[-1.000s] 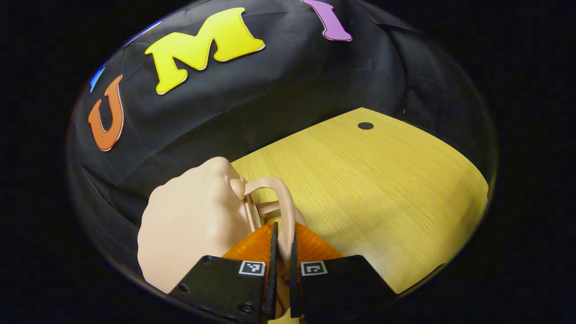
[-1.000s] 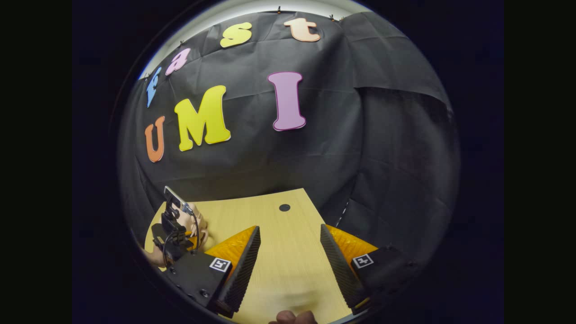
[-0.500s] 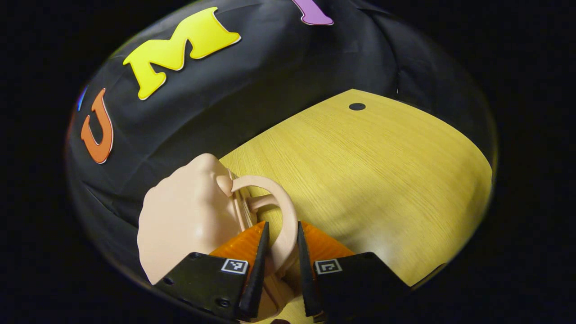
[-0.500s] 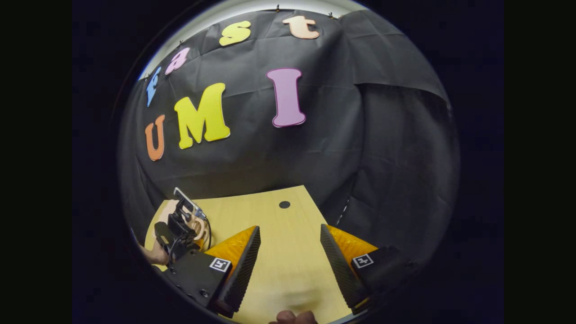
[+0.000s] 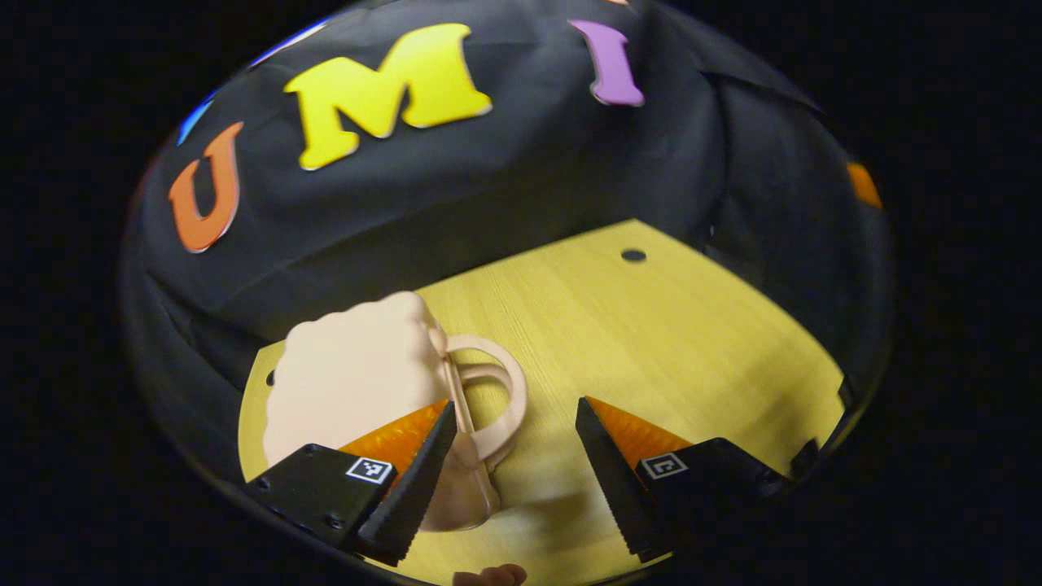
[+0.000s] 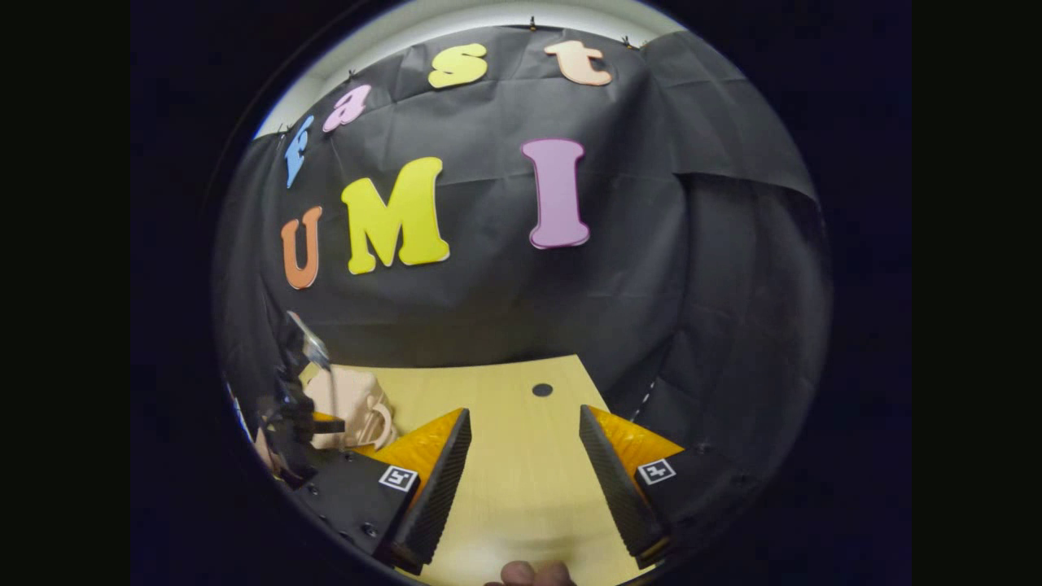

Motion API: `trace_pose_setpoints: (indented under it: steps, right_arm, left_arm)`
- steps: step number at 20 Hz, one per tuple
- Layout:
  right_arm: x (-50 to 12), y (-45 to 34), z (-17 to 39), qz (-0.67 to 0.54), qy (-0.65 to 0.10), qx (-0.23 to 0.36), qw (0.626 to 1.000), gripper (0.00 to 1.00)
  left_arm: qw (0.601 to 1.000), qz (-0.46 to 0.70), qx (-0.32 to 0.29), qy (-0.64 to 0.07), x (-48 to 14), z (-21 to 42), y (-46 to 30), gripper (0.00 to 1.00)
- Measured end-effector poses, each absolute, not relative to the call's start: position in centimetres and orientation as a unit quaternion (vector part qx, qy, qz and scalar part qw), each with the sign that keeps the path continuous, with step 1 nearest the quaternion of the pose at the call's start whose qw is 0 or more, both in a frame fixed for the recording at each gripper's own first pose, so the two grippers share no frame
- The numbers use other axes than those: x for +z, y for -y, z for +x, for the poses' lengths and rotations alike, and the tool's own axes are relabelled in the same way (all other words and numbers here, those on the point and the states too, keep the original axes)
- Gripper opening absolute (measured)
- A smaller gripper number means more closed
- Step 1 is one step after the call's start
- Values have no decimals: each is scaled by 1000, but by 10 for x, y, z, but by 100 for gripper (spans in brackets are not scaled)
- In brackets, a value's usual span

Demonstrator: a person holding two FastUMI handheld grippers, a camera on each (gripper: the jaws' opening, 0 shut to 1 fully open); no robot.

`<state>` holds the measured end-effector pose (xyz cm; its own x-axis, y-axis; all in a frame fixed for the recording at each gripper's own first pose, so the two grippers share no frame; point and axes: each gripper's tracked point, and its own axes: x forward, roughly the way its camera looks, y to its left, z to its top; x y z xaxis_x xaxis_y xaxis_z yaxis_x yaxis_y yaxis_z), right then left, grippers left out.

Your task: First open the suitcase, pack the skin care products into it, and then close the suitcase.

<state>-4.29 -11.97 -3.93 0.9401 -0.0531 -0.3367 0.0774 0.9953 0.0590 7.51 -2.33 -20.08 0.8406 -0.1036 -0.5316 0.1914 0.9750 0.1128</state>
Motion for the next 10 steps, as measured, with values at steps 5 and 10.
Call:
trace_pose_setpoints:
  steps: [5,10]
  right_arm:
    - [5,74,-15,15,-113,-10,993,79]
    - [63,29,-8,8,-33,5,999,79]
  left_arm:
    - [993,1,5,-116,-61,78,-27,96]
    - [1000,1,2,-23,-1,60,-29,97]
